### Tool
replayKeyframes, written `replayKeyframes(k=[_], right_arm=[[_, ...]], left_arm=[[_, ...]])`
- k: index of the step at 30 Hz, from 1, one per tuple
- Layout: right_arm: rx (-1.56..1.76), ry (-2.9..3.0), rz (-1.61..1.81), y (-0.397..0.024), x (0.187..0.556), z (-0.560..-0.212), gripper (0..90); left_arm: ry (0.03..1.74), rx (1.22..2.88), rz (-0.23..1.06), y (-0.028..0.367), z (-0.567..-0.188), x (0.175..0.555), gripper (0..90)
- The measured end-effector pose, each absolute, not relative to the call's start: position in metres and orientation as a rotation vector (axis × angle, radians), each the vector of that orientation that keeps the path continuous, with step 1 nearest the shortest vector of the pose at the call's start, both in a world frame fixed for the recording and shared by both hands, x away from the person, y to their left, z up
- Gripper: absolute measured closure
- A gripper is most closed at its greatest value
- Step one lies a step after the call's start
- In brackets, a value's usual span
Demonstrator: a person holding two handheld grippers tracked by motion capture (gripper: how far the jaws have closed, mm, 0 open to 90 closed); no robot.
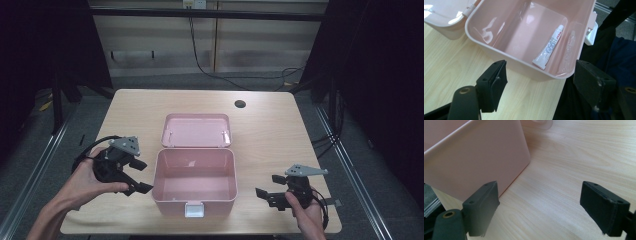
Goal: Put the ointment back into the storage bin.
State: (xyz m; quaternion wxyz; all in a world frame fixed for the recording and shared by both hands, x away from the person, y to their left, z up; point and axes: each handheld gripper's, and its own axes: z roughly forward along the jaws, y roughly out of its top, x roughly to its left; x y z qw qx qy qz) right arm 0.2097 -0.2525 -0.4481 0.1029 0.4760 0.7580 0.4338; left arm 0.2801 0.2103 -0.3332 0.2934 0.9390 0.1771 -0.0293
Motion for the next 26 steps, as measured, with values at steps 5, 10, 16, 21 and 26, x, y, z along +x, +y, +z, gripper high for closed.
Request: replayKeyframes(k=[5,10,16,21,26], right_arm=[[1.404,2.235,1.279,-0.252,0.209,-0.448,14.7],[1.405,2.237,1.280,-0.252,0.209,-0.448,14.7],[1.404,2.235,1.279,-0.252,0.209,-0.448,14.7],[1.405,2.236,1.278,-0.252,0.209,-0.448,14.7],[1.408,2.233,1.275,-0.253,0.210,-0.448,14.7]], left_arm=[[0.432,2.503,-0.099,0.220,-0.336,0.279,20.3],[0.424,2.505,-0.082,0.229,-0.340,0.275,20.1],[0.451,2.515,-0.039,0.237,-0.347,0.274,20.7],[0.463,2.524,-0.008,0.241,-0.357,0.273,20.9],[0.480,2.529,0.001,0.247,-0.367,0.273,21.0]])
